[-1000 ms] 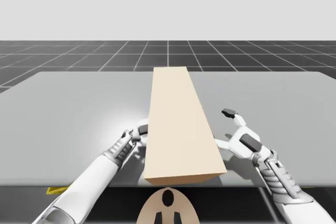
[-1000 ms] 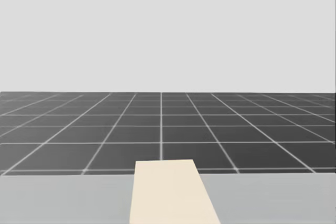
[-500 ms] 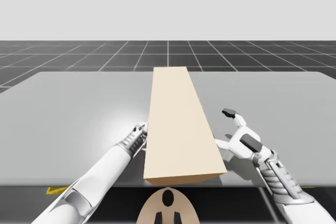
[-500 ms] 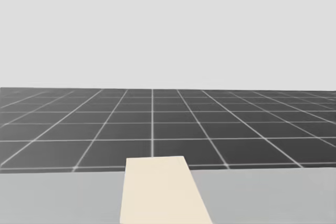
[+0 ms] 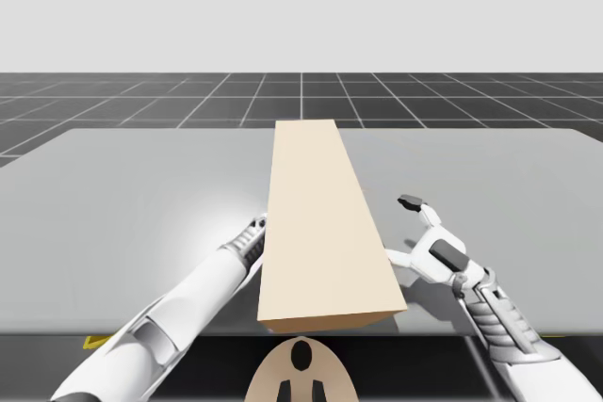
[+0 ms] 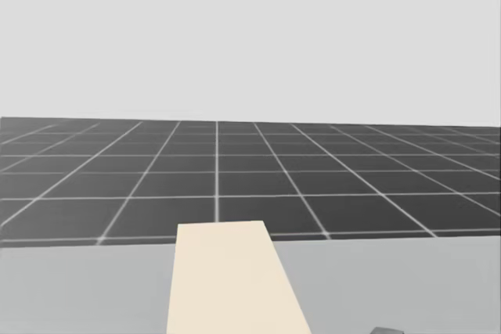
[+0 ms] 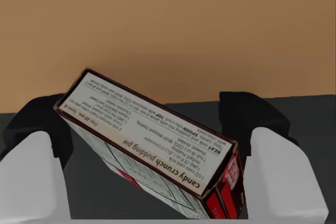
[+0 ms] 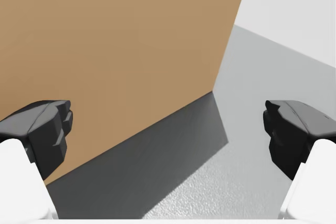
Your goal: Retrieve the object from inside the box.
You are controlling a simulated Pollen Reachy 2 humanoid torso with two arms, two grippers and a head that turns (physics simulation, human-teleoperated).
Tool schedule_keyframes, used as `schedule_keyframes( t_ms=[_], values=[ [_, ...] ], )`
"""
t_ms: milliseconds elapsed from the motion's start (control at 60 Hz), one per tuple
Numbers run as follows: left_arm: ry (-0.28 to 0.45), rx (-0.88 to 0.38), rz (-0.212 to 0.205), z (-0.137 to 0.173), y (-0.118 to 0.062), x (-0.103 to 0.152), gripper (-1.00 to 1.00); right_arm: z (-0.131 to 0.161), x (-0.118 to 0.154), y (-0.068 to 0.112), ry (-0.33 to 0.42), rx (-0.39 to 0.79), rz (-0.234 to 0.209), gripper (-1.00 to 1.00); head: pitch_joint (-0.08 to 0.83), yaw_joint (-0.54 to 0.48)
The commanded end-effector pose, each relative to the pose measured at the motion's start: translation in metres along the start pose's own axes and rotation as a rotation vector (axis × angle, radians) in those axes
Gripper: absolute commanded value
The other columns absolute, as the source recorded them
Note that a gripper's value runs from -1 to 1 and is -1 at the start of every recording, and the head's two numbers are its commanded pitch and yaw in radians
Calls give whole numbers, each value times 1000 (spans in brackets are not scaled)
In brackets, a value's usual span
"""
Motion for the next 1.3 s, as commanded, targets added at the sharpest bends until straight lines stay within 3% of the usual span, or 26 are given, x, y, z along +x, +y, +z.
schedule_keyframes(
  t_ms=[17,200,533,1133,1300],
  values=[
    [-17,-106,26,-19,-8,1,1000,0,-1,-1,1,2,2,-1000,47,-95],
    [-16,-100,32,-12,-7,-1,1000,0,-1,-1,0,7,3,-1000,50,-95],
    [-25,-15,42,32,-4,2,1000,1,0,1,-3,9,7,-1000,35,-81],
    [-24,278,160,175,-2,-53,1000,2,3,-1,-17,5,5,-1000,17,-54],
    [-44,361,178,211,0,-56,1000,3,4,-1,-20,3,4,-1000,15,-53]
  ],
)
